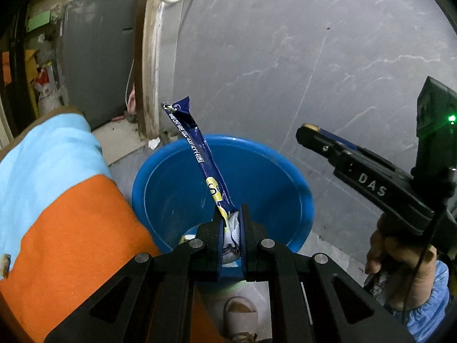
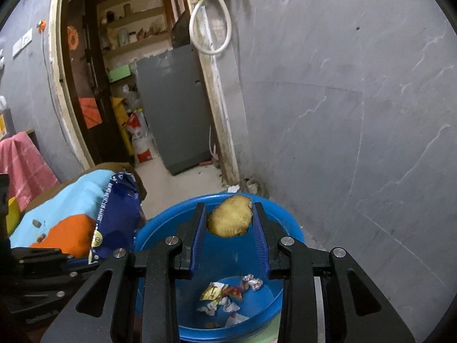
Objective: Collect trash
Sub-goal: 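Carry both items over the blue basin and open both tools to drop them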
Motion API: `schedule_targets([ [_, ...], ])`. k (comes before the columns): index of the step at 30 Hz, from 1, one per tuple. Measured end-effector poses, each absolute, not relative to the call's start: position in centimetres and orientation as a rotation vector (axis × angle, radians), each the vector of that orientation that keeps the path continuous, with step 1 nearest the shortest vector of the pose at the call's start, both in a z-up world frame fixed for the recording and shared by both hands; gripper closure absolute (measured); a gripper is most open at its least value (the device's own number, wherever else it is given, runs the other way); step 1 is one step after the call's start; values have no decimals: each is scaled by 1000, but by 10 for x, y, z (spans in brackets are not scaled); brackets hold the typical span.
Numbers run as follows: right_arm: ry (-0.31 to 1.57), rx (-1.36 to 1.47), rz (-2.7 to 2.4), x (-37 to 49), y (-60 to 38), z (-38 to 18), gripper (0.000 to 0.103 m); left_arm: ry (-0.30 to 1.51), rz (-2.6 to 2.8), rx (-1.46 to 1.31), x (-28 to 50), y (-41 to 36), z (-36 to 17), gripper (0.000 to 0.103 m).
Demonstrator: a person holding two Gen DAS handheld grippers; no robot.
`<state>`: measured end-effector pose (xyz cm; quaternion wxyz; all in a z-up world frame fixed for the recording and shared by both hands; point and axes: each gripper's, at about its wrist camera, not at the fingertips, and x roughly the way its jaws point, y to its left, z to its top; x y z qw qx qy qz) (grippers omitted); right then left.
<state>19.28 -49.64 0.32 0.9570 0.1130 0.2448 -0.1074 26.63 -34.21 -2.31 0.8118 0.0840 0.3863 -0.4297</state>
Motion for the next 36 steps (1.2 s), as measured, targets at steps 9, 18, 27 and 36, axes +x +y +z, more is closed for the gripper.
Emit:
schedule_targets([
  [9,542,247,-183,205,-494,-1,72,848,-911,205,267,-341,-31,95],
  [18,578,260,-174,212,-497,-4,71,850,-891,210,266,-344,-30,95],
  [27,582,266,-178,214,-501,-5,66,847,-883,199,265,-340,-29,92],
  [36,570,275,-188,213,-504,-6,57,814,-876,176,263,-334,-22,72],
])
